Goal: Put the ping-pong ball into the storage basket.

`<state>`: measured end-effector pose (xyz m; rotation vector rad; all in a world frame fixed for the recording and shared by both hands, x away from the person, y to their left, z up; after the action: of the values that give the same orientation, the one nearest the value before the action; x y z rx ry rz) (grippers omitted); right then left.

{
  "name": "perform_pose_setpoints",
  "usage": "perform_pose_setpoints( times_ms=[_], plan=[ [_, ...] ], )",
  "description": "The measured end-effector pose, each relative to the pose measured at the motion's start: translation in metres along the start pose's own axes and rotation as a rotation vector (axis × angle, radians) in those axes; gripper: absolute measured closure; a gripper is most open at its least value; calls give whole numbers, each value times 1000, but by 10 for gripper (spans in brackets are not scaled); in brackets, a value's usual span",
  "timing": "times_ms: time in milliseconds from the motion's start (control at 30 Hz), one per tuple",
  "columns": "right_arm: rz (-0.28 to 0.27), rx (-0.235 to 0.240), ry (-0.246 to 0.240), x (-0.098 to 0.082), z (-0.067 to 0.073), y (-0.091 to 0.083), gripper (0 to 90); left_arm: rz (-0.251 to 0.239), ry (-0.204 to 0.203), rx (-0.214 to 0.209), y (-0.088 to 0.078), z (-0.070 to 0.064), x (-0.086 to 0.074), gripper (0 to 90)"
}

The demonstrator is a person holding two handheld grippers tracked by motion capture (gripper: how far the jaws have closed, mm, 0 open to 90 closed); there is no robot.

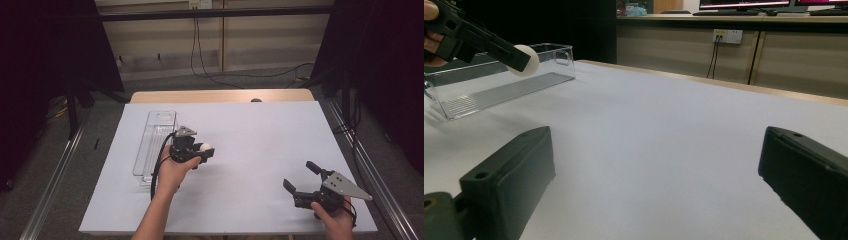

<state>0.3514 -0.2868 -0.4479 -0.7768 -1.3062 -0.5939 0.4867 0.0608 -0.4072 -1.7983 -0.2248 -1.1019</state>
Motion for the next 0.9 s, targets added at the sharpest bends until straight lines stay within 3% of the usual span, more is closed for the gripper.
perform_pose_setpoints(
  times_ms=[900],
  plan=[
    [1,3,-1,0,-1,-1,11,-6,-15,32,-14,17,2,512]
  ],
)
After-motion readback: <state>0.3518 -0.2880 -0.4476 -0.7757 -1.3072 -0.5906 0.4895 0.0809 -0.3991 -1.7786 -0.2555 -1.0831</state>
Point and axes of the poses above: each handheld gripper's, and its own axes: y roughly forward along the jaws, x roughly out of its top, z roughly to its left, the point moved 3 cm from there along y, roughly forward along the jaws, and after that the axes turned 10 degrees about x, right-handed, at the moved point
